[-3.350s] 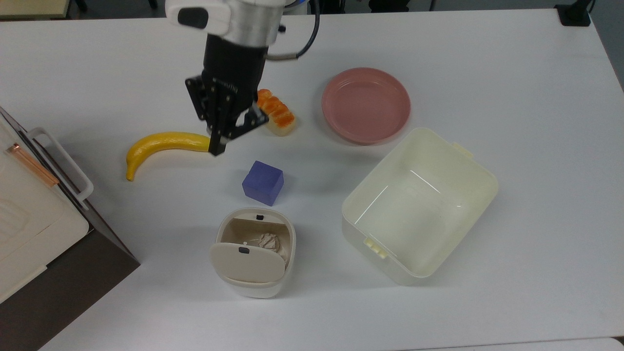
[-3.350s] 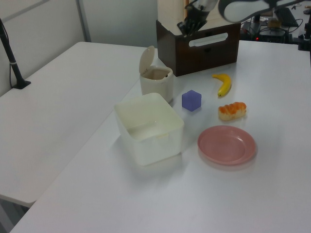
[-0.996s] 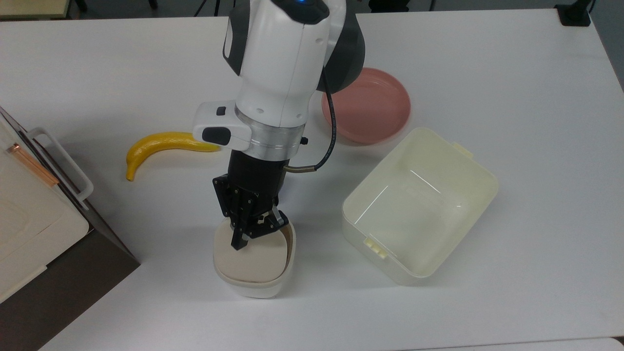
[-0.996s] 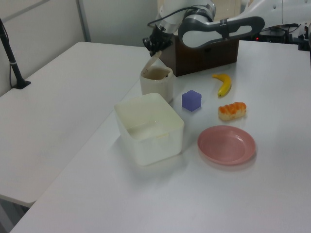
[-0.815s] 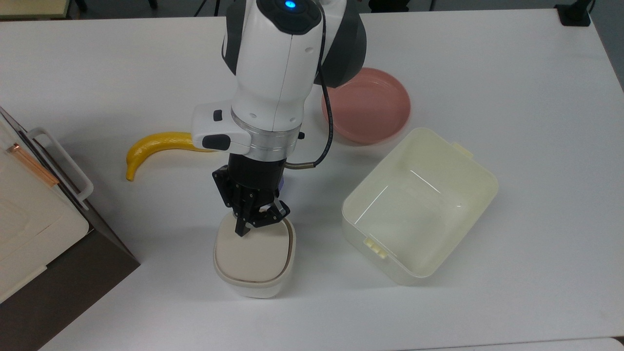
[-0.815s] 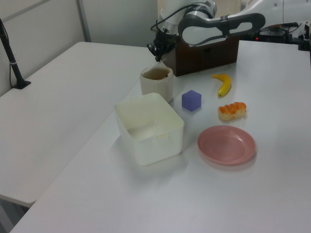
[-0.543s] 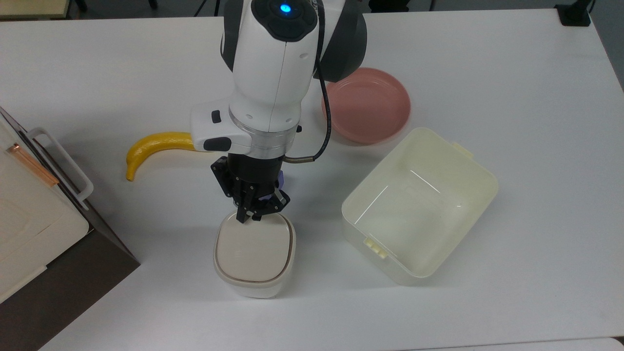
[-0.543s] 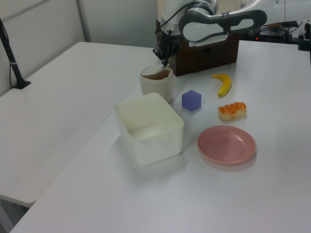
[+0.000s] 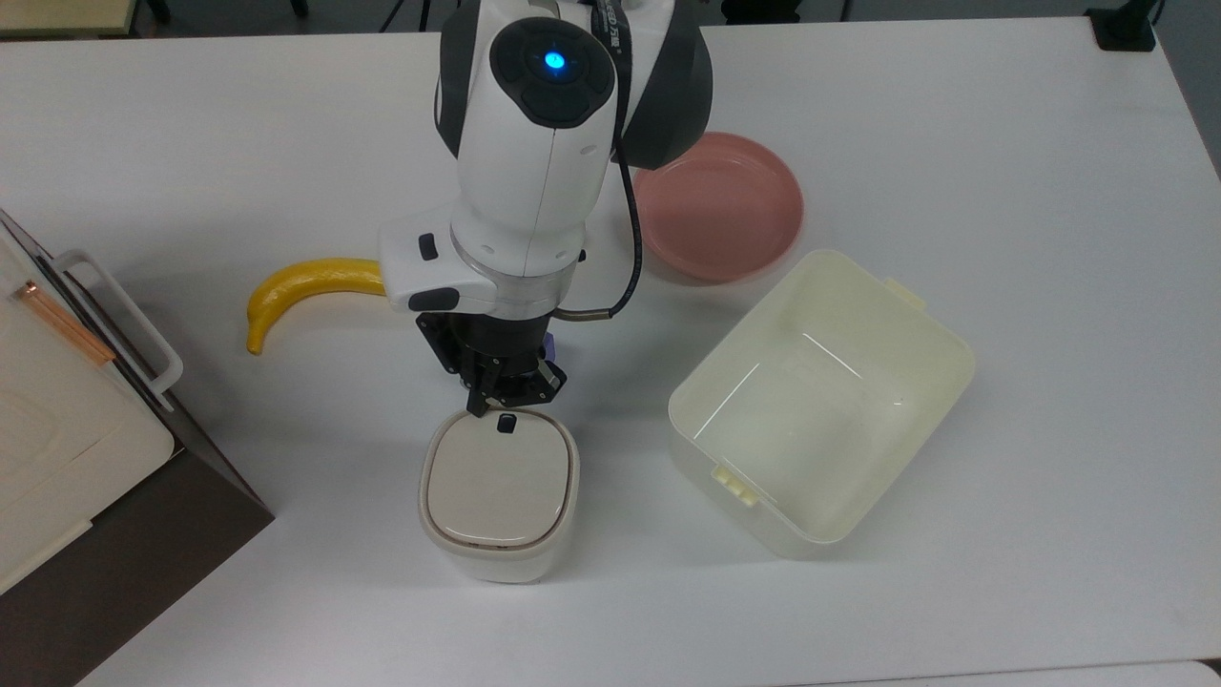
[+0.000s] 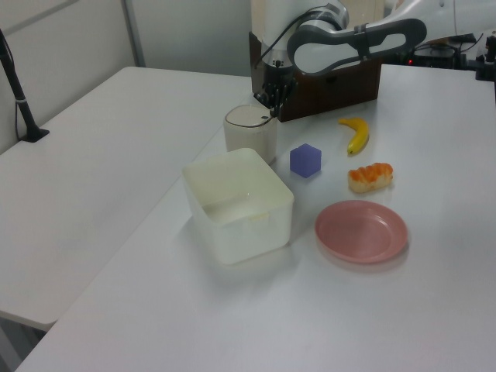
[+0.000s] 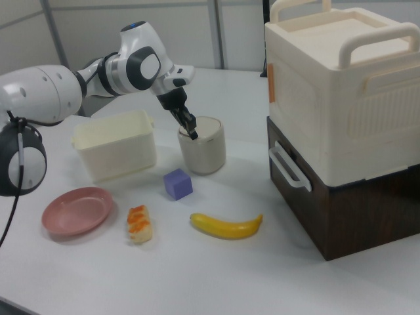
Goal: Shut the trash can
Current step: 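Push the raised lid down toward the can's rim with the gripper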
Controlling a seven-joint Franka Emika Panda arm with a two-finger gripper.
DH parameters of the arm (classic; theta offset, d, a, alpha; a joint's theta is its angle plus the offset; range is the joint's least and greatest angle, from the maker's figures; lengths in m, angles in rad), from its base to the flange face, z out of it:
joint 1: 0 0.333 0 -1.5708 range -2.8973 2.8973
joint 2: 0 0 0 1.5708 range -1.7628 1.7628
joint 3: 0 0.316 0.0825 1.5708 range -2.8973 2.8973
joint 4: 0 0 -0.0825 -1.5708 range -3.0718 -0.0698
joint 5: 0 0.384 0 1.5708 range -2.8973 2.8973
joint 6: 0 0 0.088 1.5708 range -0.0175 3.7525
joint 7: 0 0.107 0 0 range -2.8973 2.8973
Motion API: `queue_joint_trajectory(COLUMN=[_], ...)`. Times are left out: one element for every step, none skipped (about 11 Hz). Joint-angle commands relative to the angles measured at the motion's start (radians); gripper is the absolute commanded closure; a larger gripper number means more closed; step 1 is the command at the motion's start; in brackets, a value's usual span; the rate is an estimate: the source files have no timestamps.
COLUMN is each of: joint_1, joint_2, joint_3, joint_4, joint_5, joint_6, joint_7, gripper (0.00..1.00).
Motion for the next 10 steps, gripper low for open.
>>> queue_joint_trajectory(joint_1=[0.010, 0.011, 0.010, 0.008, 0.008, 0.008, 0.011, 0.013, 0.014, 0.014], joint_2=[-0.002, -0.002, -0.003, -0.003, -0.005, -0.005, -0.005, -0.005, -0.006, -0.011], joint_3=[-0.010, -0.010, -0.008, -0.008, -0.008, -0.010, -0.008, -0.007, -0.007, -0.005], joint_4=[-0.116, -0.118, -0.113, -0.109, -0.103, -0.092, -0.086, -0.083, -0.083, -0.083], joint_5=[-0.008, -0.011, -0.009, -0.005, -0.002, -0.003, -0.003, -0.008, -0.008, -0.008], joint_6=[0.035, 0.055, 0.057, 0.072, 0.113, 0.153, 0.190, 0.215, 0.236, 0.253], joint_7=[-0.019, -0.017, -0.016, -0.004, 0.022, 0.068, 0.104, 0.127, 0.136, 0.142], gripper=[1.00, 1.00, 1.00, 1.00, 1.00, 1.00, 1.00, 1.00, 1.00, 1.00])
